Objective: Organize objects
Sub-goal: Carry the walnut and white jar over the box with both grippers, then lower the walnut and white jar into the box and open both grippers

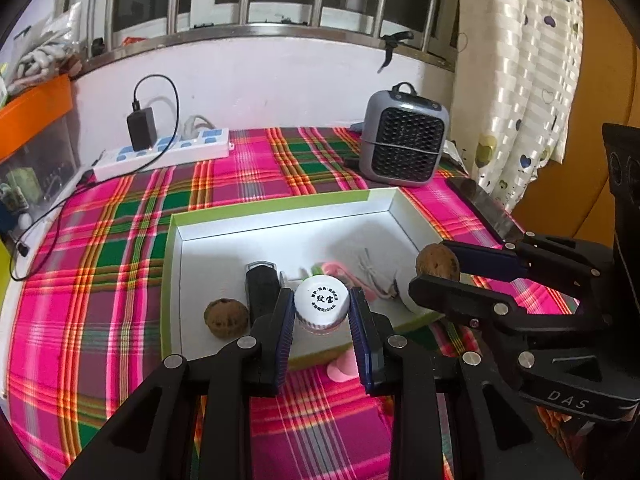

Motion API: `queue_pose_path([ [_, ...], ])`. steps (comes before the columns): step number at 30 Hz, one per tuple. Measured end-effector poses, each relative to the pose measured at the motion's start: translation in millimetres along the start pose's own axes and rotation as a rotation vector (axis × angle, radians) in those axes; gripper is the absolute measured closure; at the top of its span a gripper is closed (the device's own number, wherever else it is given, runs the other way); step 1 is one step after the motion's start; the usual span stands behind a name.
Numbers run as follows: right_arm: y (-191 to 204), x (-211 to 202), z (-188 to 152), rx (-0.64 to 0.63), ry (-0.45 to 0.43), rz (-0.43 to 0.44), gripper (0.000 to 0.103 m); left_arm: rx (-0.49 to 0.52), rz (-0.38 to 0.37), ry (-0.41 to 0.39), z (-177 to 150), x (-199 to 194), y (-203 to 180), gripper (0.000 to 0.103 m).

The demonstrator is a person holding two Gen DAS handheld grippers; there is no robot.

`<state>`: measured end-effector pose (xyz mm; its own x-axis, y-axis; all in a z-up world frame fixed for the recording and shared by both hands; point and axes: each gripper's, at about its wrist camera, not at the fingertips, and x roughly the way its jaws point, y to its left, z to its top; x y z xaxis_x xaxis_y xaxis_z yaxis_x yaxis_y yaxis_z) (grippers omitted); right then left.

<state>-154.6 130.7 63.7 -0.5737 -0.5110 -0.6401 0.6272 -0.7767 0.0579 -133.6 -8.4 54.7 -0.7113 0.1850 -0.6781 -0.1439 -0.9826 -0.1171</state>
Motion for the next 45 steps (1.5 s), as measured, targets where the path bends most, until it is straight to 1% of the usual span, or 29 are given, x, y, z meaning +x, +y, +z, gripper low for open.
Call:
queue_pose_path([
  [5,-6,14,2,0.009,0.023,-0.003,0.071,-0.003,-0.006,0.021,-1,12,3,0.077],
  [13,-3,30,-1,-0.021,0.046,0.018,0.071,-0.025,-0.021,0.021,-3,21,12,0.077],
  [16,0,36,-3,-0.038,0.055,0.024,0.071,-0.015,-0.026,0.023,-4,24,11,0.077],
  [18,1,40,-4,-0.043,0.062,0.026,0.071,0.001,-0.016,0.023,-5,27,9,0.077],
  [22,0,46,-7,-0.048,0.074,0.02,0.071,0.01,-0.017,0.029,-5,31,10,0.077],
  [26,1,51,-9,-0.075,0.089,-0.007,0.071,0.033,-0.009,0.032,-6,34,8,0.077],
  [30,-1,52,-10,-0.074,0.088,-0.019,0.071,0.053,-0.001,0.026,-7,33,5,0.077],
  [36,-5,52,-11,-0.07,0.085,-0.049,0.071,0.063,-0.021,0.025,-7,34,3,0.077],
  [45,-7,55,-11,-0.065,0.081,-0.059,0.071,0.059,-0.025,0.037,-8,40,3,0.077],
])
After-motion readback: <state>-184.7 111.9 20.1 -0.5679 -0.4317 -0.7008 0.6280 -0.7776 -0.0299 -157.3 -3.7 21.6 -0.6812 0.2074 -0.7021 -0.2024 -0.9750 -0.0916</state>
